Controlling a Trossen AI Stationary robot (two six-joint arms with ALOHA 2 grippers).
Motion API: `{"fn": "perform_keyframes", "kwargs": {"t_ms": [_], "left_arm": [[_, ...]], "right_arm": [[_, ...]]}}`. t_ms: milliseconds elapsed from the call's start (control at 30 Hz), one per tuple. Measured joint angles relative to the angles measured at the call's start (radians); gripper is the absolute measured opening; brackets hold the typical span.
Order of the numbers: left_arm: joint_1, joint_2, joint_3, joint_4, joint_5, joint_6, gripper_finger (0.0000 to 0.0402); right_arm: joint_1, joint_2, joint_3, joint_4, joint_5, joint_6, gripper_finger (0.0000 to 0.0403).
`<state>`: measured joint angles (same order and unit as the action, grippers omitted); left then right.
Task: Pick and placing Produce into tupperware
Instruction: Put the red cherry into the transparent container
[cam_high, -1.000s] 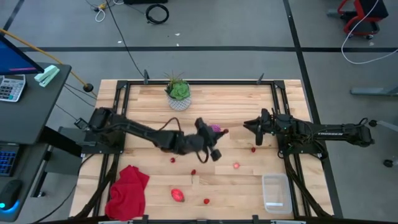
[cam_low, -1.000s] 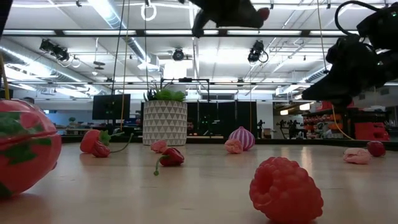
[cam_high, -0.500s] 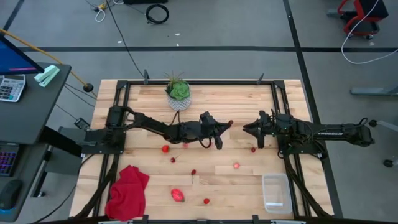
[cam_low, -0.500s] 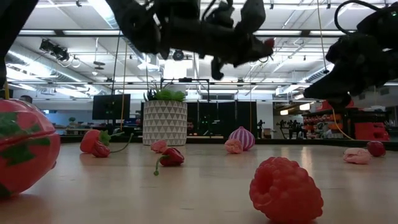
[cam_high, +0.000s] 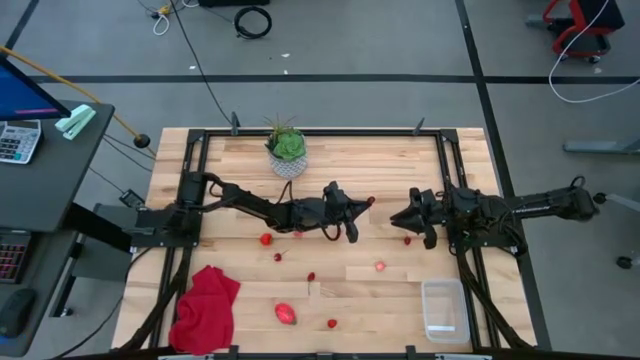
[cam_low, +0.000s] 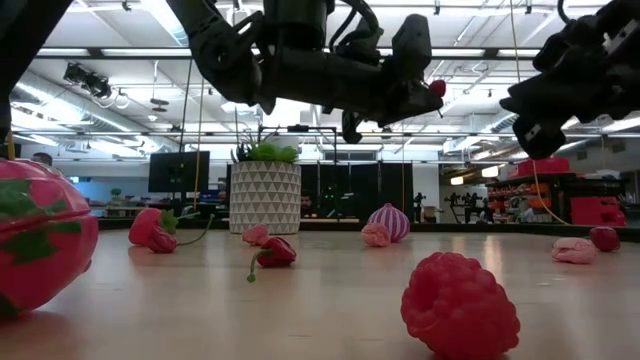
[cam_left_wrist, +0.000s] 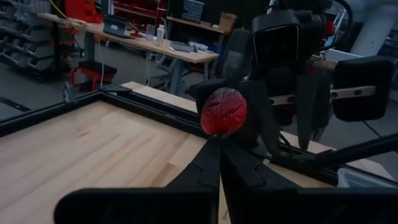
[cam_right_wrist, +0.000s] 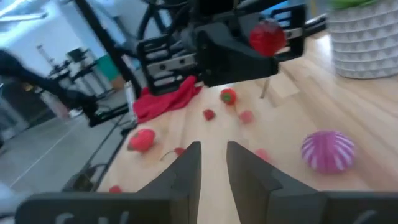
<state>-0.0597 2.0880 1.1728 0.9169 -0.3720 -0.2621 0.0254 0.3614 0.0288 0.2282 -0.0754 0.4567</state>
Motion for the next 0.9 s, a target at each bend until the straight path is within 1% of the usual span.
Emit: {"fn": "perform_keyframes", "kwargs": {"t_ms": [67, 200, 333, 367, 500, 633, 700, 800, 900], "left_arm": [[0.000, 0.000, 0.000, -0.001, 0.000, -0.001, 0.0007], [0.000, 0.000, 0.000, -0.001, 0.000, -0.004, 0.0006], [-0.001, 0.000, 0.000, -0.008, 0.000, -0.006, 0.0011], [-0.001, 0.000, 0.000, -0.012, 0.000, -0.006, 0.0009], [-0.001, 0.000, 0.000, -0.012, 0.000, -0.005, 0.0004], [0.000, 0.000, 0.000, -0.012, 0.000, -0.004, 0.0013], [0.000, 0.000, 0.000, -0.012, 0.000, -0.003, 0.0012], [0.000, 0.000, 0.000, -0.010, 0.000, 0.009, 0.0005], [0.000, 0.000, 0.000, -0.011, 0.012, 0.003, 0.0007]], "right_arm": [[0.015, 0.001, 0.000, -0.004, 0.046, -0.013, 0.0085], [0.024, 0.002, 0.000, -0.004, 0.090, -0.146, 0.0085], [0.024, 0.002, 0.000, -0.003, 0.204, -0.225, 0.0082], [0.023, 0.002, 0.000, -0.003, 0.219, -0.229, 0.0080], [0.024, 0.002, 0.000, 0.009, 0.222, -0.226, 0.0076], [0.024, 0.008, 0.000, 0.007, 0.197, -0.191, 0.0084], [0.024, 0.011, 0.000, 0.012, 0.169, -0.185, 0.0096], [0.024, 0.011, 0.000, 0.020, 0.131, -0.115, 0.0125], [0.023, 0.011, 0.000, 0.025, 0.141, -0.102, 0.0159]]}}
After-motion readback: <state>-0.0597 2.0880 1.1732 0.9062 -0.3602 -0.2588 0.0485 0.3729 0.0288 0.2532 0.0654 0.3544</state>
